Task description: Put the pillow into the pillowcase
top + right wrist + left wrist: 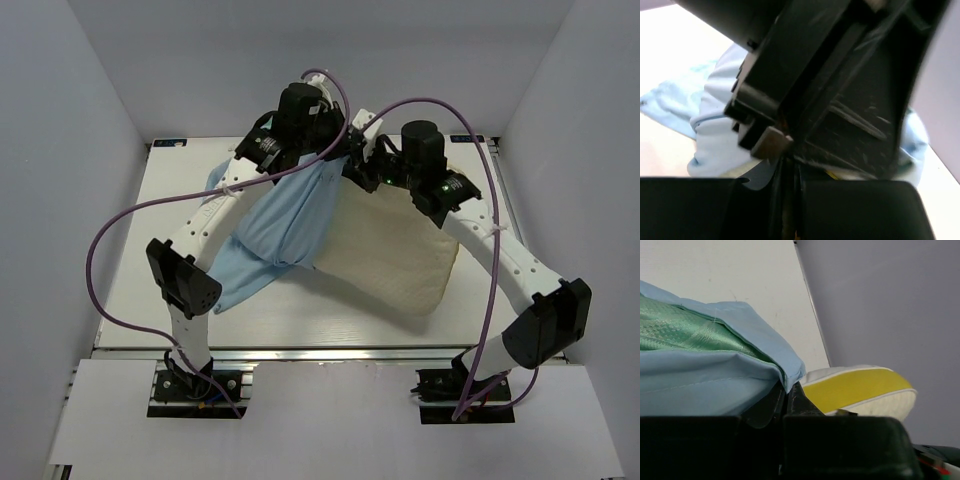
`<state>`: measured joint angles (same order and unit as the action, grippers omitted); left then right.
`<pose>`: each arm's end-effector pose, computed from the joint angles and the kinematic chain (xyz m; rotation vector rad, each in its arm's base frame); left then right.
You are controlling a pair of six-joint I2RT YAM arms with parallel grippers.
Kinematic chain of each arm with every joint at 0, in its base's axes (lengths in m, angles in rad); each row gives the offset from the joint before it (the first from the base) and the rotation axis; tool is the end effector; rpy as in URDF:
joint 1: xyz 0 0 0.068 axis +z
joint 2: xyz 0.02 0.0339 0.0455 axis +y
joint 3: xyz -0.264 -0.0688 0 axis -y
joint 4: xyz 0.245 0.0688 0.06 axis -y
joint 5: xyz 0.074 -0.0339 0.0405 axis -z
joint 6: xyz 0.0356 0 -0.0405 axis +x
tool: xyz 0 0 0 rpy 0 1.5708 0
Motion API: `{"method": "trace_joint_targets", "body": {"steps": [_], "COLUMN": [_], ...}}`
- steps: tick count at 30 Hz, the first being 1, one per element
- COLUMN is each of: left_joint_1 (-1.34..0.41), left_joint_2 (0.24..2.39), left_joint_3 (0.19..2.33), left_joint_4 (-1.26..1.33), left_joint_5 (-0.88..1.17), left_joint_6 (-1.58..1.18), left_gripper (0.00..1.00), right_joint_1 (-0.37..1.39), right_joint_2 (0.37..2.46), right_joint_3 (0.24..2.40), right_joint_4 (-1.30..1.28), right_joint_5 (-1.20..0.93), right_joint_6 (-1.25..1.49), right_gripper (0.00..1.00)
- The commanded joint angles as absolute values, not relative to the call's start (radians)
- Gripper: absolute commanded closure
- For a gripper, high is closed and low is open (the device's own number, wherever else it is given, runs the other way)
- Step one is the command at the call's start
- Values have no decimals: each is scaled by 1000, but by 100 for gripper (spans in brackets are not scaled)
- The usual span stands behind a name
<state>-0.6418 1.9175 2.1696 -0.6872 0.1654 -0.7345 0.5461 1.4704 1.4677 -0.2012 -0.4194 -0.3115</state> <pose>0.3417 -0.2627 0.4350 0.0140 2.1588 -1.0115 0.2856 0.1905 0.4139 -1.0104 1.4756 0.5404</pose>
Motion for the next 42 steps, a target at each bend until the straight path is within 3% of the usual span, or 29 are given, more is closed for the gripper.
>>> {"method": "trace_joint_targets", "body": {"steps": [1,10,11,15,17,22,26,35,42], "left_joint_1": [-669,-699,-699,-677,-673,-673,-673,-670,-666], "left_joint_2": [1930,1982,1970,1954,1945,1921,1907,1870,1853], "left_joint_3": [2192,2183,2163,2009,1942,1842,1830,1835,1818], "left_joint_4": [-646,-595,-595,-569,-532,-457,-445,-449,-434], "left_joint_5": [278,354,338,262,259,255,259,255,275], "left_joint_6": [-782,-822,-815,-784,-785,-790,-788,-767,-764], "left_gripper": [100,100,100,100,100,100,100,100,100], "right_joint_1": [606,670,669,658,644,545,363,-50,-204], "right_joint_2": [1439,1424,1420,1359,1322,1180,1094,1095,1253], "right_joint_3": [1439,1169,1132,1046,1023,1080,1129,1148,1020], "right_joint_4": [29,227,236,220,186,-53,-152,-478,-630], "right_joint_5": [-414,-204,-180,-173,-190,-276,-311,-595,-764], "right_joint_6": [-345,-485,-501,-551,-552,-455,-288,-181,-481], "right_gripper": [100,100,86,47,36,28,13,11,11]}}
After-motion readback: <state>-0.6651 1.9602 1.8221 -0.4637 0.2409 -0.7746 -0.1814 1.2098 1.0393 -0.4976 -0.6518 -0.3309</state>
